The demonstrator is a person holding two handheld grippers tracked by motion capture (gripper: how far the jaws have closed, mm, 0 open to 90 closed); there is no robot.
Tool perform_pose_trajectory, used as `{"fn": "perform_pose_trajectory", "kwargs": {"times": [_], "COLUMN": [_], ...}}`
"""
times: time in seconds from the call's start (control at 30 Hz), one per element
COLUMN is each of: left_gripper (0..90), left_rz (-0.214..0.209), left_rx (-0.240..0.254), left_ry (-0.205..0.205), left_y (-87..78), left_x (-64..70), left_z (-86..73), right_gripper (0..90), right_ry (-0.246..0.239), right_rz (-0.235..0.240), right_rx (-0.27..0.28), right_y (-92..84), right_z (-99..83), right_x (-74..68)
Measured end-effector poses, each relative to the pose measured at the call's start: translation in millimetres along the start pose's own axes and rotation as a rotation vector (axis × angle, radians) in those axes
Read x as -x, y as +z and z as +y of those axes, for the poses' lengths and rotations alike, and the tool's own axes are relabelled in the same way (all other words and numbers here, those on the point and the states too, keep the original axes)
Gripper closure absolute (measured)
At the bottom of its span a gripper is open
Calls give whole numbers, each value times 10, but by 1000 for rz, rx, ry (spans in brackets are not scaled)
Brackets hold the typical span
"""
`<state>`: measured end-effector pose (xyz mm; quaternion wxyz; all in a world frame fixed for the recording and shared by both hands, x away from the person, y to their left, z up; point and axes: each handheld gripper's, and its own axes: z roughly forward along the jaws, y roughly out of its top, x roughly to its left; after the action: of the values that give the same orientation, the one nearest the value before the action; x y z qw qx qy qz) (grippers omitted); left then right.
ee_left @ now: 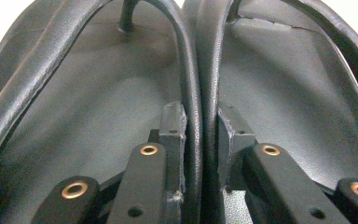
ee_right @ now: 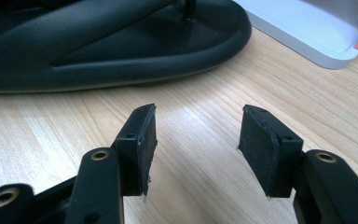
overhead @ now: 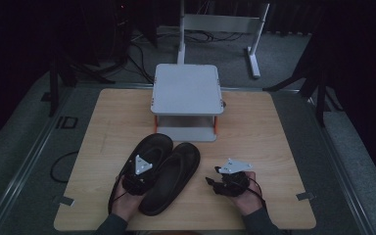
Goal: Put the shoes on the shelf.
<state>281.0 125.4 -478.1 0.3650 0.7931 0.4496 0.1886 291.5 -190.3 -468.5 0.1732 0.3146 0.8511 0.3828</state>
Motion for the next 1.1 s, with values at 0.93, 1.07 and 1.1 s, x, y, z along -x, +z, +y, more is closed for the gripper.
{"fn": "perform_pose_trajectory", "kwargs": {"times": [0.93, 1.07, 1.1], "left_gripper": [751, 751, 751], "left_rz": [1, 10, 9], "left_rx": [30, 41, 45], "left_ry": [-27, -39, -40], "left_y": [-71, -65, -62], "left_x": [1, 12, 15], "left_z": [121, 144, 153], "right_gripper": [457, 457, 457], "right_ry": [59, 59, 59], "right_rz": [-63, -65, -66], "right_rx": [1, 0, 1], "right_y": [-138, -144, -144], "right_z": [-146, -156, -157], "right_x": [193, 205, 205]}}
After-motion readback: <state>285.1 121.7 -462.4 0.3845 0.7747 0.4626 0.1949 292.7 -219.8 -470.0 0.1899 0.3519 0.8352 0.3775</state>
